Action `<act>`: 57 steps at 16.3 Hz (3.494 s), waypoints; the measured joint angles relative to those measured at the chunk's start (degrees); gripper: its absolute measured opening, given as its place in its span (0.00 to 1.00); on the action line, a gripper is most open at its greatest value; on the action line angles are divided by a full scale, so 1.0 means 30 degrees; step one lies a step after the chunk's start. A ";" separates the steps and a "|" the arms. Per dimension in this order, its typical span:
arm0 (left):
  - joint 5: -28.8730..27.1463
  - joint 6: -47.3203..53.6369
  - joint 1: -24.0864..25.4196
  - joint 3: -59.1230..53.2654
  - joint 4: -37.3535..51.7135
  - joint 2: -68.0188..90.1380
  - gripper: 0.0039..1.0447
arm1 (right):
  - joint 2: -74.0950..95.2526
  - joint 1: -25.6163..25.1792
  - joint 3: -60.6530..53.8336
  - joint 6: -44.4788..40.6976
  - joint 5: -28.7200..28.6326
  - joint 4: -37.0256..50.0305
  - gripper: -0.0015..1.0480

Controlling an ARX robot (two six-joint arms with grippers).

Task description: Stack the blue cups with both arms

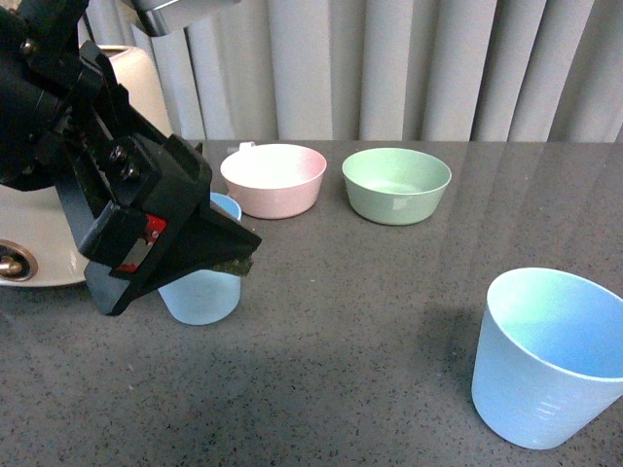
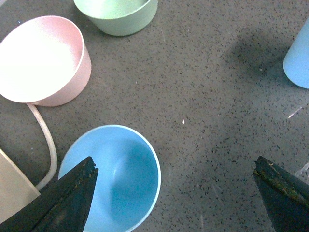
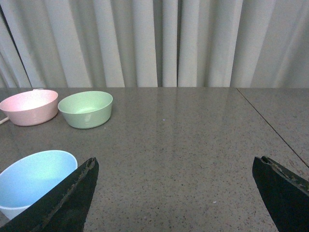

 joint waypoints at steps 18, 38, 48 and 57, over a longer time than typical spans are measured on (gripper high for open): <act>-0.1727 0.2368 -0.0401 -0.0823 0.1224 0.2259 0.51 | 0.0000 0.0000 0.0000 0.0000 -0.0007 0.0000 0.94; -0.1078 0.1996 -0.3038 0.0933 0.0306 0.1865 0.02 | 0.0000 0.0000 0.0000 0.0000 -0.0007 0.0000 0.94; -0.0750 0.1246 -0.6040 0.1348 -0.0117 0.3031 0.02 | 0.0000 0.0000 0.0000 0.0000 -0.0007 0.0000 0.94; -0.0488 0.1537 -0.6776 0.1603 -0.1020 0.3650 0.02 | 0.0000 0.0000 0.0000 0.0000 -0.0007 0.0000 0.94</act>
